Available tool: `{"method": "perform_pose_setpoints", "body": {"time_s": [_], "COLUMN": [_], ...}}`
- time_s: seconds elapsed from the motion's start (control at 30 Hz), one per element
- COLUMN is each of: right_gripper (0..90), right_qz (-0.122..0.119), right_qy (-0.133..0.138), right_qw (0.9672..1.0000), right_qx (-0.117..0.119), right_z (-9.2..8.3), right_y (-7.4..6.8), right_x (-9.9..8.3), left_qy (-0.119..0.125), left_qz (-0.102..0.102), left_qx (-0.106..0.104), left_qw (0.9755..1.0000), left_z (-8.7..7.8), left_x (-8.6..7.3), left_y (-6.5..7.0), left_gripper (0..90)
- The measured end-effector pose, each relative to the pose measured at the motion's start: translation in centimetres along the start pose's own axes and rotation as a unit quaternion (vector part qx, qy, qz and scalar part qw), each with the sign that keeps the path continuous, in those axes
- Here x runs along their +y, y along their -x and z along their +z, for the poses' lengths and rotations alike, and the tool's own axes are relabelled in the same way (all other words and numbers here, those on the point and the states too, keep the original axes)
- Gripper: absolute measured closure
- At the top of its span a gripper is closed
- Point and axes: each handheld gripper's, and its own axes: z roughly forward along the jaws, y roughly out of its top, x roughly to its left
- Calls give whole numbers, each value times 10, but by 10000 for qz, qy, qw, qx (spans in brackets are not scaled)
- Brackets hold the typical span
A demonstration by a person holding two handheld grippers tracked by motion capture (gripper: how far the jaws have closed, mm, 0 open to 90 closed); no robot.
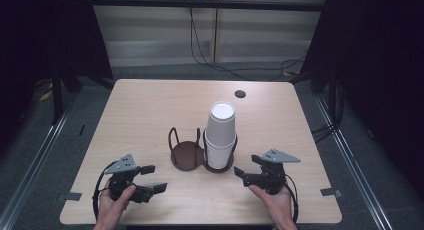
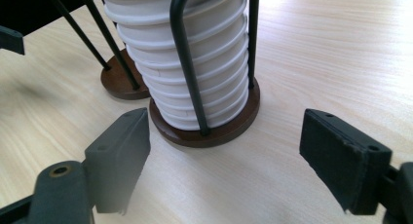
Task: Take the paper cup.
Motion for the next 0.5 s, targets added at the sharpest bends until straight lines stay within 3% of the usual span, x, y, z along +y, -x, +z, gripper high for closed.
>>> {"method": "perform_pose_setpoints", "body": {"time_s": [0.2, 0.23, 0.27, 0.37, 0.5], "right_gripper": [253, 263, 298, 298, 320], "right_qz": [163, 192, 168, 232, 115], "right_qy": [-12, 28, 127, 184, 75], "right_qw": [9995, 9995, 9990, 9981, 9992], "right_qx": [268, 248, 385, 539, 383], "right_z": [-4, -6, -11, -15, -16], "right_y": [2, 0, -1, -1, -3], "right_x": [2, 3, 4, 6, 8], "left_qy": [34, 25, -19, 23, 55], "left_qz": [14, 10, -18, -100, -76], "left_qx": [-7, 39, 118, 81, 75], "left_qw": [10000, 10000, 9999, 9999, 9999], "left_z": [-2, -3, -3, -3, -4], "left_x": [0, 0, -1, -2, -3], "left_y": [1, 1, 0, -3, -3], "left_gripper": [162, 162, 164, 165, 165]}}
